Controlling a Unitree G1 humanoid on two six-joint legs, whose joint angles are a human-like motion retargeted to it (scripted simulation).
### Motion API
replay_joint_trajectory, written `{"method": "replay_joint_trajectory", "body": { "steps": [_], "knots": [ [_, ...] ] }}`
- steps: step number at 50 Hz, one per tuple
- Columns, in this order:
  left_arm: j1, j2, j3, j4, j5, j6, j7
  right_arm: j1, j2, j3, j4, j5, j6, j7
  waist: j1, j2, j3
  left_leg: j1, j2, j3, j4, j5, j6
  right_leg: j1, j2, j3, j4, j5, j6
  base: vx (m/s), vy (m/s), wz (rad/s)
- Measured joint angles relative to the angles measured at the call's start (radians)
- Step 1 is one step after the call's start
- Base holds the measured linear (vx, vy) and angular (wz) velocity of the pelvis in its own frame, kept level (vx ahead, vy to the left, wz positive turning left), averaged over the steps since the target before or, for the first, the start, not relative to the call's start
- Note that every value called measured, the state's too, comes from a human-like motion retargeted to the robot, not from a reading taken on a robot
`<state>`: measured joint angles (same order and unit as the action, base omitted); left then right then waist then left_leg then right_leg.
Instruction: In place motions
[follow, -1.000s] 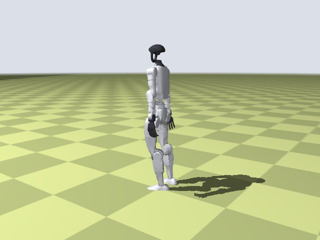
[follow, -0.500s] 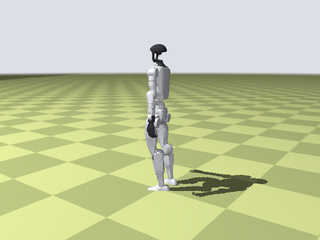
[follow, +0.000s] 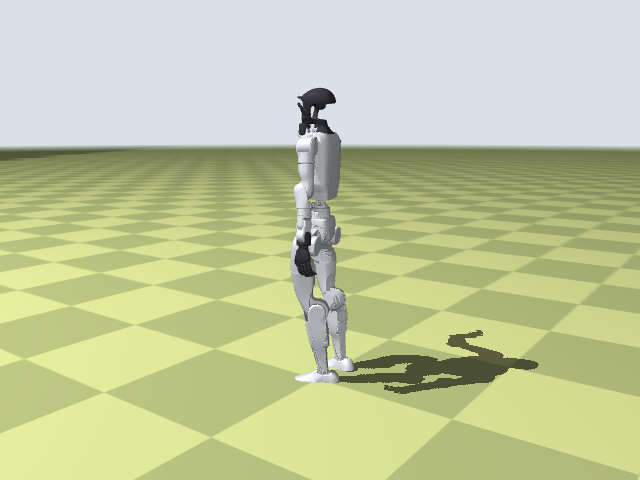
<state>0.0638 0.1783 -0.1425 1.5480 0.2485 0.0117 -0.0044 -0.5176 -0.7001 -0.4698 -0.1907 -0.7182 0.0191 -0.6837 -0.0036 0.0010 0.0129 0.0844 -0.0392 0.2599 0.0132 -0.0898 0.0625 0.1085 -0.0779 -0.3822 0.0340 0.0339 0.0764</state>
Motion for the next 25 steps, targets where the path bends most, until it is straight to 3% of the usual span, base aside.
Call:
{"method": "replay_joint_trajectory", "body": {
  "steps": [6,10,17,25],
  "knots": [
    [0.005,0.0,0.002,-0.002,-0.001,-0.003,0.002,-0.012,-0.14,0.071,-0.218,-0.17,-0.195,-0.119,-0.001,-0.006,-0.001,-0.004,0.002,-0.009,0.002,0.0,-0.003,0.002,0.004,-0.004,0.0,-0.004,-0.003,0.0,0.0,0.0],
    [0.007,0.001,0.005,0.006,-0.003,0.0,0.005,-0.013,-0.203,0.105,-0.325,-0.259,-0.263,-0.184,-0.002,-0.007,0.001,-0.004,0.005,-0.011,0.004,-0.001,-0.005,0.002,0.007,-0.003,0.001,-0.006,-0.005,0.0,0.0,0.0],
    [0.011,-0.005,0.012,0.011,-0.002,0.002,0.004,0.001,-0.149,0.078,-0.311,-0.254,-0.144,-0.177,-0.001,-0.007,0.001,-0.006,0.01,-0.011,0.004,-0.002,-0.006,0.0,0.012,-0.004,0.002,-0.006,-0.006,0.0,0.0,0.0],
    [0.011,-0.004,0.012,0.017,0.001,0.006,0.004,-0.006,0.108,-0.034,-0.07,-0.048,-0.014,-0.135,0.002,-0.014,-0.012,-0.009,0.012,-0.013,0.004,0.0,-0.008,0.001,0.015,-0.009,-0.001,-0.008,-0.008,0.0,0.0,0.0]
  ]
}}
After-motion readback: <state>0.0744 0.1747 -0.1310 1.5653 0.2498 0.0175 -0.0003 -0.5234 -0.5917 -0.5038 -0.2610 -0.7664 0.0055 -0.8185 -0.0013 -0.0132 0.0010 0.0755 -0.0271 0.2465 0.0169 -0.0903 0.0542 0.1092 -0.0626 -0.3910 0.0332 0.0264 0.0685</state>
